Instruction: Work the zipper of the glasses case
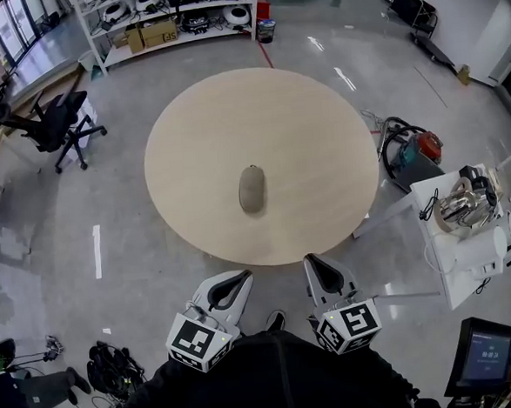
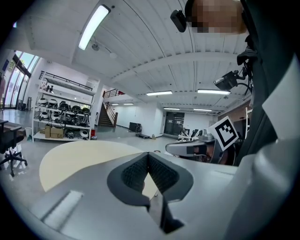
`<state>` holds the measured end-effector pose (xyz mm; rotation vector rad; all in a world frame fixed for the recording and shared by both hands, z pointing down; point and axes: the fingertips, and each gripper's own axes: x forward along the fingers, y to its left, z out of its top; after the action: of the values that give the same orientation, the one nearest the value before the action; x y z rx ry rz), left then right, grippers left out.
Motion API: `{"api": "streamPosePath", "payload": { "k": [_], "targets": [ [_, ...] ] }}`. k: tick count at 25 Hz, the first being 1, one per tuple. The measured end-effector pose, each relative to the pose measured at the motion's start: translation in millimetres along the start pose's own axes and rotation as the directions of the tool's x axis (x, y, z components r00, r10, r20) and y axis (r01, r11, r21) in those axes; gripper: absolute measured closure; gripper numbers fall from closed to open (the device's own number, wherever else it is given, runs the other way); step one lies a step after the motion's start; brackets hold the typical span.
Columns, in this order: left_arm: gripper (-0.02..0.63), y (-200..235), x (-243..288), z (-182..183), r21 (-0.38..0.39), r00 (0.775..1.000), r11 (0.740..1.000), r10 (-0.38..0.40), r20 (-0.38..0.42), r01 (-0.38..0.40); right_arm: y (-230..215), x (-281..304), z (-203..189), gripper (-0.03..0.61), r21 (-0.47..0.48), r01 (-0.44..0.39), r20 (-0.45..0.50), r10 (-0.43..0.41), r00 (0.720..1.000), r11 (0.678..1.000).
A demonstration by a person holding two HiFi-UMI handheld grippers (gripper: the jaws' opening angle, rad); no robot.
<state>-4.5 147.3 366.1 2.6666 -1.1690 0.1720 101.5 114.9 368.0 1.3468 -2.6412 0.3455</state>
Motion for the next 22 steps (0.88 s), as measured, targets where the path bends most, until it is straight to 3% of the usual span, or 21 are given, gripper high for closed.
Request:
{"api": "streamPosePath", "payload": {
  "k": [8, 22],
  "targets": [
    [0.607, 16, -7, -13, -0.033, 0.999, 0.999, -0.035, -0.03, 0.034, 22, 14, -6, 0.558, -0.071, 0.021, -0.028, -0.023, 0.999, 0.997],
    [0.607, 33, 2, -5, -0.03, 0.998, 0.998, -0.056, -0.022, 0.055, 16, 26, 6, 0.558, -0.07, 0.066, -0.018, -0.067, 0.998, 0.995]
  ]
}}
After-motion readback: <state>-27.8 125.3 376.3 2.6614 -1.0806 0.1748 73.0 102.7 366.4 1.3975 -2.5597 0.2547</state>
